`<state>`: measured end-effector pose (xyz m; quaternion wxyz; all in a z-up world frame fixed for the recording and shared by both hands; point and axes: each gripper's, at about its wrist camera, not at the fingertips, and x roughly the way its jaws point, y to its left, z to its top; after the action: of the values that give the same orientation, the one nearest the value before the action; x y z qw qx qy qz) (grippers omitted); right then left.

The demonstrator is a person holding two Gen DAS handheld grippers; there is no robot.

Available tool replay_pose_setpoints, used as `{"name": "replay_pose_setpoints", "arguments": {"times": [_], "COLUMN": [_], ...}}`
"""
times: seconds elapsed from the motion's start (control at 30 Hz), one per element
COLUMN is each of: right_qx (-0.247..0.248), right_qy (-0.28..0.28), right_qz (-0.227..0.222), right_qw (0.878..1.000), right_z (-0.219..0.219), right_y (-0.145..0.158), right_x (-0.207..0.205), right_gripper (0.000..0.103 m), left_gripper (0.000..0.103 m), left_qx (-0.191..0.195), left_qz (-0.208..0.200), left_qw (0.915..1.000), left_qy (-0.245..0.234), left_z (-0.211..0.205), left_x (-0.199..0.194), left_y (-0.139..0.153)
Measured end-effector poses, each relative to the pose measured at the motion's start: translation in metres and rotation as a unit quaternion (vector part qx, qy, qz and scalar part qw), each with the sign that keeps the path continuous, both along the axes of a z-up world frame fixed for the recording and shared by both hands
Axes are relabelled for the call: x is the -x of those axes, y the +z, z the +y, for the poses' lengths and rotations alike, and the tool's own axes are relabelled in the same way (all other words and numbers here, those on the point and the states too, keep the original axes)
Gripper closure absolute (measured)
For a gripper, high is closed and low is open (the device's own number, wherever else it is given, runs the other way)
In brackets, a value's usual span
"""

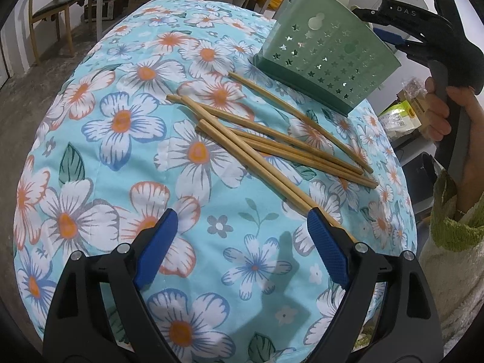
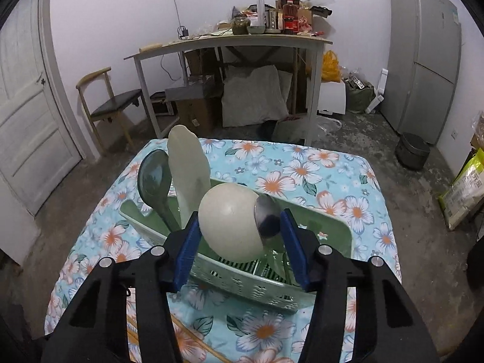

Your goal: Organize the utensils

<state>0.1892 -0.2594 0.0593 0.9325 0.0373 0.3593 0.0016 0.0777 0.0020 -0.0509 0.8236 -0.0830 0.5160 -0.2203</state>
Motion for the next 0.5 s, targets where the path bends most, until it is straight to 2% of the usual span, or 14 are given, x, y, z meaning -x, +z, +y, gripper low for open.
{"name": "replay_pose_setpoints", "arguments": {"times": [0.13,0.3,0.4,0.5], "right_qx": [-0.003,-0.031,-0.044,-0.030], "right_qy": [-0.009,-0.026,-0.029,-0.036], "right_qz": [-0.008,-0.007,-0.010,-0.015], "right_qw": [1.000,0.999,0.999,0.999], "right_z": [-0.012,-0.040,-0.054,-0.064], "right_y": [0.007,0.010,0.011,0.011], "right_x": [0.008,0.016,0.024,0.031], "right_gripper": [0.067,0.089,0.091,0.094], "left_gripper": [0.020,0.020,0.020,0.020], "left_qx": [0.003,0.006,0.006,0.007], "left_qz": [0.001,-0.001,-0.001,0.000], "left_qw": [1.0000,1.0000,1.0000,1.0000], "left_qy": [-0.001,-0.002,-0.003,-0.003], "left_z": [0.000,0.000,0.000,0.001], "left_x": [0.001,0.001,0.000,0.000], "left_y": [0.000,0.000,0.000,0.000]}}
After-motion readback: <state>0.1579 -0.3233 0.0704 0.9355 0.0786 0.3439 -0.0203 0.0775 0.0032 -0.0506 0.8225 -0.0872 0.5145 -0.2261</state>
